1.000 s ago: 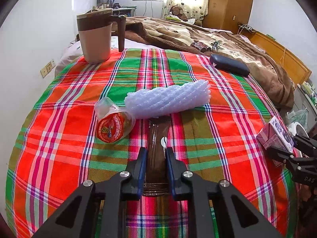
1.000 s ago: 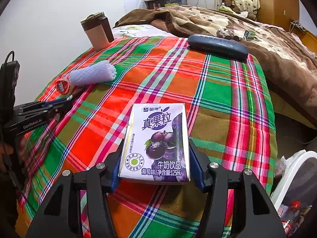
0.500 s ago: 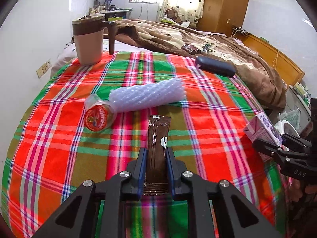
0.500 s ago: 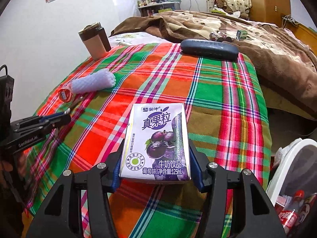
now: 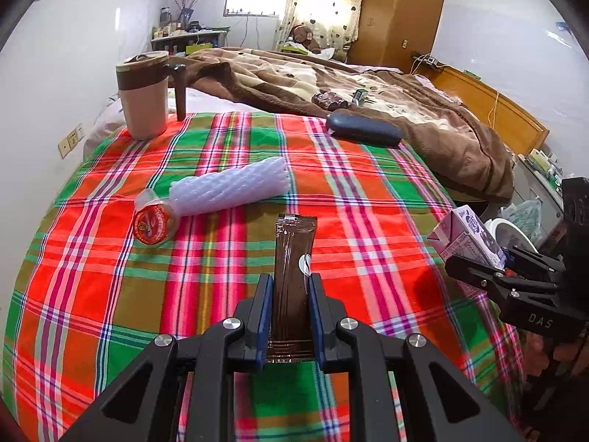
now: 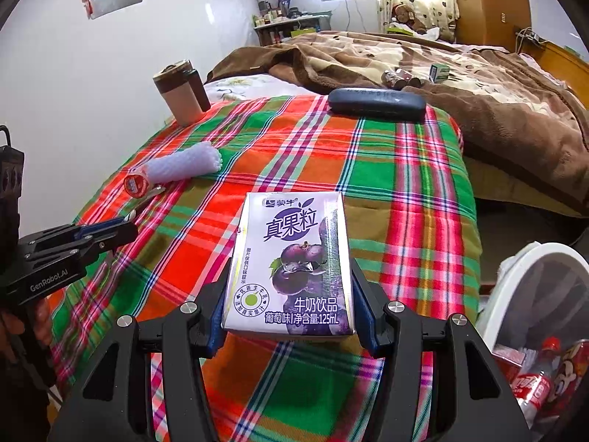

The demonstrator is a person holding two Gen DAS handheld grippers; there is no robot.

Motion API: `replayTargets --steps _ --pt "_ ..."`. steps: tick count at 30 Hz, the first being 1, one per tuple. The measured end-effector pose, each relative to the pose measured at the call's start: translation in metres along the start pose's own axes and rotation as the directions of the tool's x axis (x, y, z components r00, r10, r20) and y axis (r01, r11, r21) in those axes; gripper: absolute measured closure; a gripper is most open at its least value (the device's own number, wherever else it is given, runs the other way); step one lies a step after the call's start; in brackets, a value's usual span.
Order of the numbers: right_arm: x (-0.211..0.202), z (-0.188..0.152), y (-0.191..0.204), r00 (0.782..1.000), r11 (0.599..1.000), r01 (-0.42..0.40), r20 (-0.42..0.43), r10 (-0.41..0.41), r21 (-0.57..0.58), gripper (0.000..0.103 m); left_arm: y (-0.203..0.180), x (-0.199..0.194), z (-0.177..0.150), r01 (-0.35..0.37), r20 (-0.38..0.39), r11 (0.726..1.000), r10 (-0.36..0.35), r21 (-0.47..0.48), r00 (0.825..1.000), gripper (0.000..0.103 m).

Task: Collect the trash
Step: 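Carry the wrapper and carton over the wastebasket and open both tools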

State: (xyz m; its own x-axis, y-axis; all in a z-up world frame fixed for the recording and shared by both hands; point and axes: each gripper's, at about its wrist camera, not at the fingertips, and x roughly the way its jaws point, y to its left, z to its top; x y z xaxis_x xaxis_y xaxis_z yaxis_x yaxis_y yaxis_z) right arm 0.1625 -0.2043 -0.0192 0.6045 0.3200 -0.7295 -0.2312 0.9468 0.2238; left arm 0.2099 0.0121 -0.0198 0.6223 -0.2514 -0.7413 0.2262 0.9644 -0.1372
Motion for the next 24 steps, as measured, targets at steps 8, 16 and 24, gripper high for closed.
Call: replayTargets --steps 8,16,24 --pt "-0.023 -0.007 -0.019 0.999 0.999 0.026 0.031 -0.027 0.035 0.046 -0.032 -0.013 -0.001 0.037 0.019 0.999 -0.037 0.038 0.999 0.084" --pt "-0.049 -0.019 -0.051 0.995 0.992 0.076 0.057 -0.081 0.098 0.046 -0.077 -0.021 0.0 0.087 0.031 0.991 -0.091 0.1 0.995 0.084" --pt "-0.071 -0.03 -0.081 0.987 0.979 0.123 0.079 -0.137 0.164 0.046 -0.124 -0.019 0.0 0.147 0.022 0.976 -0.153 0.157 0.988 0.084"
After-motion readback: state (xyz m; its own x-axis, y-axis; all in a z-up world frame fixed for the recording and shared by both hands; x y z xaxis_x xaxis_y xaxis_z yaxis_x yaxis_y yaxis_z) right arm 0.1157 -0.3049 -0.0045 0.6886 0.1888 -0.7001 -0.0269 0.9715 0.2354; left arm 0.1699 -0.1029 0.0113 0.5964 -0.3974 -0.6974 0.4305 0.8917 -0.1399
